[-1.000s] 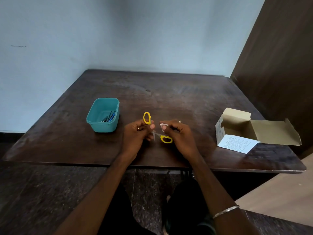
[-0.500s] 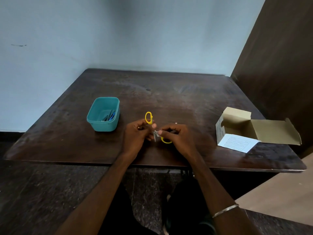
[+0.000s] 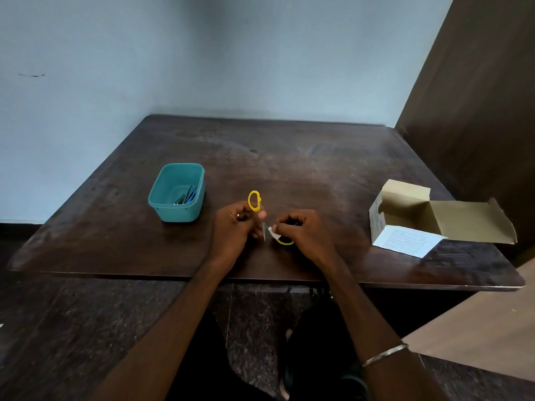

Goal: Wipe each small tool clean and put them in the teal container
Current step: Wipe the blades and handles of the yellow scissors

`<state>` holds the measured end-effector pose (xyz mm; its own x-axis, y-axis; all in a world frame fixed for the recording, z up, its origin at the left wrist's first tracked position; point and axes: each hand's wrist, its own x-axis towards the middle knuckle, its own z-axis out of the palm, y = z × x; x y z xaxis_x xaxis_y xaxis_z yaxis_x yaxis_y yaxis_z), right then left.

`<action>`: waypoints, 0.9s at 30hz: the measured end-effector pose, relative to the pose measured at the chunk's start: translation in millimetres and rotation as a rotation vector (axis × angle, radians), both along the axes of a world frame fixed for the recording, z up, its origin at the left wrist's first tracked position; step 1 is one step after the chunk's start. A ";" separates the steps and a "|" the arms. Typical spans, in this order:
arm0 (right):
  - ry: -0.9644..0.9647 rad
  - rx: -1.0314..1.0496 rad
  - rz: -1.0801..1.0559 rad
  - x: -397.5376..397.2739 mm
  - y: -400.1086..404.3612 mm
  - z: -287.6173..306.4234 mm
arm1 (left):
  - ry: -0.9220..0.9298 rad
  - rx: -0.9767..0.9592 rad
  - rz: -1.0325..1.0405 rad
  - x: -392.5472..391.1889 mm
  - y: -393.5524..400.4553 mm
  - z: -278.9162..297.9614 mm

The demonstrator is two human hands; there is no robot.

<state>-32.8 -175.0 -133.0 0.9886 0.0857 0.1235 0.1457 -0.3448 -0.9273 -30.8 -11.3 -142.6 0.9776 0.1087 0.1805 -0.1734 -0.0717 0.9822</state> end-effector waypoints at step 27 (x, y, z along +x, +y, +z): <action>0.034 -0.045 -0.067 0.1 -2.9 -2.2 | 0.058 -0.062 0.081 0.8 0.5 1.4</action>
<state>-32.7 -177.9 -135.2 0.9959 0.0236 0.0876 0.0898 -0.3945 -0.9145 -30.0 -10.8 -141.2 0.9737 0.1970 0.1141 -0.1119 -0.0222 0.9935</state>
